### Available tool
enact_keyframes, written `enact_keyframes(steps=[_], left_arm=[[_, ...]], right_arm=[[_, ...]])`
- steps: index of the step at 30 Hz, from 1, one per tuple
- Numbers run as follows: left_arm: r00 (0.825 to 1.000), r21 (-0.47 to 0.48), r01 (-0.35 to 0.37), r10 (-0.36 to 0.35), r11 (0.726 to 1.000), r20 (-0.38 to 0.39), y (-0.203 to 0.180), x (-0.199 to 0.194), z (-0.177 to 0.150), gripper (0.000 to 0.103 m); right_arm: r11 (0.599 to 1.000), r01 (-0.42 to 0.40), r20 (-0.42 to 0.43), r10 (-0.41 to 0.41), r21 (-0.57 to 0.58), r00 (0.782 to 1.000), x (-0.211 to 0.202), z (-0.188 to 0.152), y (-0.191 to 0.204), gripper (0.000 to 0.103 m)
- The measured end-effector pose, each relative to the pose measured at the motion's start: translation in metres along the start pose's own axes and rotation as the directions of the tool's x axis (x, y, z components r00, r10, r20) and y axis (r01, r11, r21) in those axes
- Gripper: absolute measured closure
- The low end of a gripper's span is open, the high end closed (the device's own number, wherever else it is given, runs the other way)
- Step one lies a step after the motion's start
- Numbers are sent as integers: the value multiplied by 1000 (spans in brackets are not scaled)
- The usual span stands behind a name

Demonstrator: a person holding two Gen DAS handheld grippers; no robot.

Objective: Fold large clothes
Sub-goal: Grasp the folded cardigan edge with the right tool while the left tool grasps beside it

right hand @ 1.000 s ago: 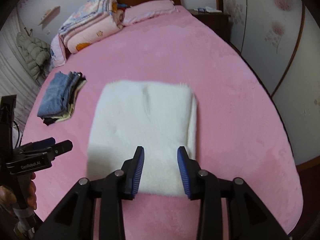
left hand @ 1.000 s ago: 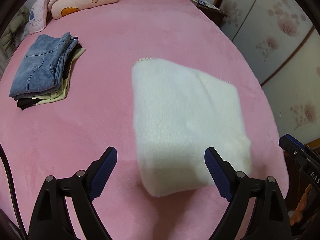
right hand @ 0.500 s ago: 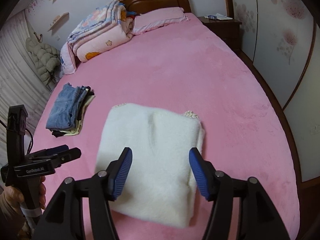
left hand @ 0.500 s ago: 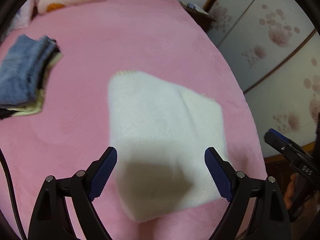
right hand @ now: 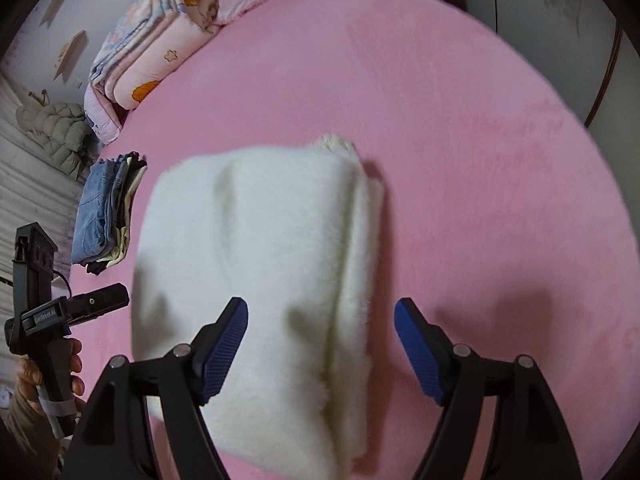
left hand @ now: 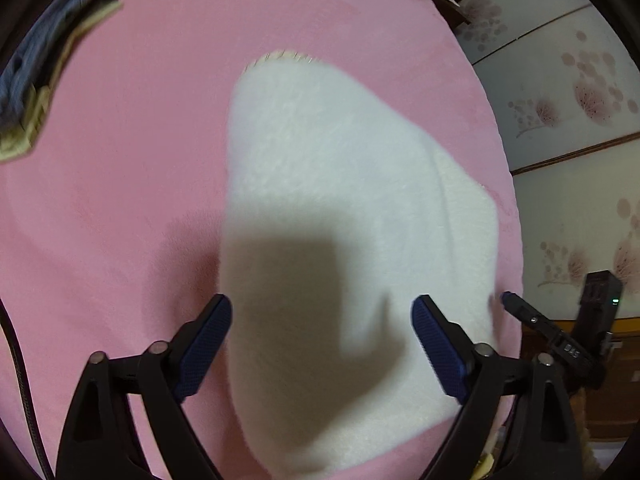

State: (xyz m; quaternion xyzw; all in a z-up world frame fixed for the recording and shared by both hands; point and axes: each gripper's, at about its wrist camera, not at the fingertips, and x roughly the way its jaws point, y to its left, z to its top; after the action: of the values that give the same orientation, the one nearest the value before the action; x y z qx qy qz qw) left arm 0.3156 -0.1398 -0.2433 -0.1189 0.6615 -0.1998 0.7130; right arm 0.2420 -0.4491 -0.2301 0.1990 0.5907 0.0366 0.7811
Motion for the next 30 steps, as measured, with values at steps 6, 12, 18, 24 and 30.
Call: enact_keyframes(steps=[6,12,18,24,30], left_arm=[[997,-17,46,-47,999,-53,19,25,3,1],[992,-19,98,-99,995,-81,27,47,-4,1],[985,-21,139,-141,990,-99,27,68,-4,0],[956,-95,245,-257,965,-141,38,89,-5,0],[945,-71,274,-282,959,-167,37,97,-1,0]], right_arm=[[999,-32,-58,34,29,998,29,1,-14,27],[985,-162,-86,166,52,982,49,6,-17,27],[956,-280,-154,291,93,944,80,11,-30,20],[912,-385,-225,408,141,885,107,13,-38,4],[936,-348,-282,350,58,893,114,17,-21,0]])
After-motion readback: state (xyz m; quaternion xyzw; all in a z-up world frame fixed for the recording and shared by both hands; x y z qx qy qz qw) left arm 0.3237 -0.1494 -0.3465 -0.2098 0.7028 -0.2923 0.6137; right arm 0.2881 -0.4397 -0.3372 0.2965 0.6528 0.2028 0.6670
